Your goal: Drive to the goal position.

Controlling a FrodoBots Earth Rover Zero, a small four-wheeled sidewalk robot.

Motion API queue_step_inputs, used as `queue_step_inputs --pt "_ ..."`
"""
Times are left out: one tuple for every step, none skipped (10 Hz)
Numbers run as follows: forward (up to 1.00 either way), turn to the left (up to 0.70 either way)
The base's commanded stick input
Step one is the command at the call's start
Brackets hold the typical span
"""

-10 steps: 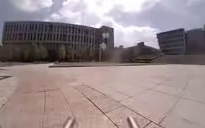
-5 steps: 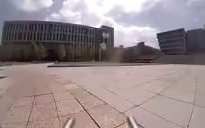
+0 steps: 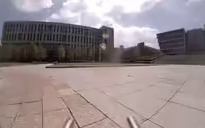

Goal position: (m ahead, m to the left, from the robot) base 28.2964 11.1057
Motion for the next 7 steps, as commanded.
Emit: queue_step_inputs --pt "0.7 0.35" --pt "0.7 0.35" --pt "0.7 0.35" --pt "0.7 0.35" --pt "0.7 0.1" --pt "0.7 0.0" --pt "0.7 0.0"
